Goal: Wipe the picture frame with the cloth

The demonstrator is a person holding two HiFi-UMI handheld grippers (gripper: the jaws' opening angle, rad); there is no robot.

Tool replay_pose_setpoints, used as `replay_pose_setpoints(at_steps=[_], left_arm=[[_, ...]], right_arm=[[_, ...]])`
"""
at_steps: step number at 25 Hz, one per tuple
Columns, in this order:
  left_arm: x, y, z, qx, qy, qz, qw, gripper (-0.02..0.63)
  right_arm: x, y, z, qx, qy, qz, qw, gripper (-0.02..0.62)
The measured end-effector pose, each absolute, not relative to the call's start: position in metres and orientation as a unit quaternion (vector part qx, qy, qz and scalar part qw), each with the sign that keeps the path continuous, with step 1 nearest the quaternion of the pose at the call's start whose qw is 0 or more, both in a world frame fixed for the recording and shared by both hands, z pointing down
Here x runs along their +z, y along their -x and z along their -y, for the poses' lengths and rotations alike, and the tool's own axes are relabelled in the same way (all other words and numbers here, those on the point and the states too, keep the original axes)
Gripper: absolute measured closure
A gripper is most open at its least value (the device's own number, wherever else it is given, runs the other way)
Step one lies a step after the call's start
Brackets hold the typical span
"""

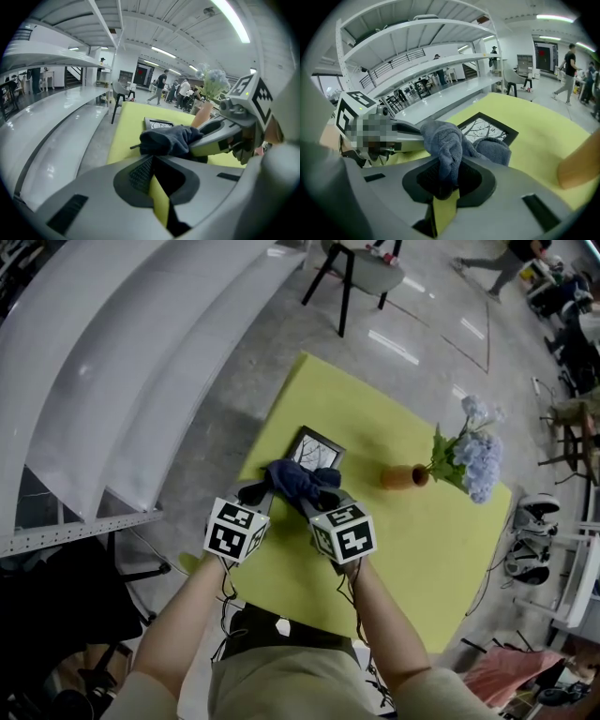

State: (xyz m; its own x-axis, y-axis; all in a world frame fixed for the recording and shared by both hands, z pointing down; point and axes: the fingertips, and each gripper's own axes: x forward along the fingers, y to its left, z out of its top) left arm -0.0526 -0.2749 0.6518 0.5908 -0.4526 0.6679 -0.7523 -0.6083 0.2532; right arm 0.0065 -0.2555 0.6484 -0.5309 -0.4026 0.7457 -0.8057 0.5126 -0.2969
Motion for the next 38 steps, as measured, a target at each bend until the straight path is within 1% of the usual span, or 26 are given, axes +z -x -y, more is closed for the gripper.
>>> replay_pose_setpoints(at_steps=[5, 12, 15, 20, 28, 31, 38], left_arm=[[0.653, 0.052, 0.275, 0.285, -0.853, 0.348, 0.263, 0.598], [0.652, 0.052, 0.274, 0.287, -0.856, 0.352, 0.249, 0.598], [0.654, 0.051, 0.272, 0.291, -0.856, 0.356, 0.235, 0.598], [0.64, 0.068, 0.265, 0.291, -0.843, 0.38, 0.245, 0.6], [0.54, 0.079, 0.252, 0.236, -0.867, 0.395, 0.191, 0.599], [0.498, 0.076, 0.248, 0.234, -0.876, 0.395, 0.149, 0.599], [0.406, 0.073, 0.237, 0.192, -0.891, 0.403, 0.084, 0.6]], right_arm=[[0.644, -0.02, 0.243, 0.32, -0.378, 0.809, 0.317, 0.532], [0.647, -0.053, 0.219, 0.318, -0.395, 0.786, 0.354, 0.532], [0.641, -0.065, 0.217, 0.328, -0.412, 0.78, 0.338, 0.532], [0.605, -0.071, 0.219, 0.291, -0.449, 0.782, 0.32, 0.532], [0.511, -0.081, 0.214, 0.22, -0.5, 0.799, 0.253, 0.532], [0.466, -0.083, 0.211, 0.186, -0.509, 0.807, 0.233, 0.531], [0.371, -0.087, 0.201, 0.118, -0.528, 0.822, 0.179, 0.529]])
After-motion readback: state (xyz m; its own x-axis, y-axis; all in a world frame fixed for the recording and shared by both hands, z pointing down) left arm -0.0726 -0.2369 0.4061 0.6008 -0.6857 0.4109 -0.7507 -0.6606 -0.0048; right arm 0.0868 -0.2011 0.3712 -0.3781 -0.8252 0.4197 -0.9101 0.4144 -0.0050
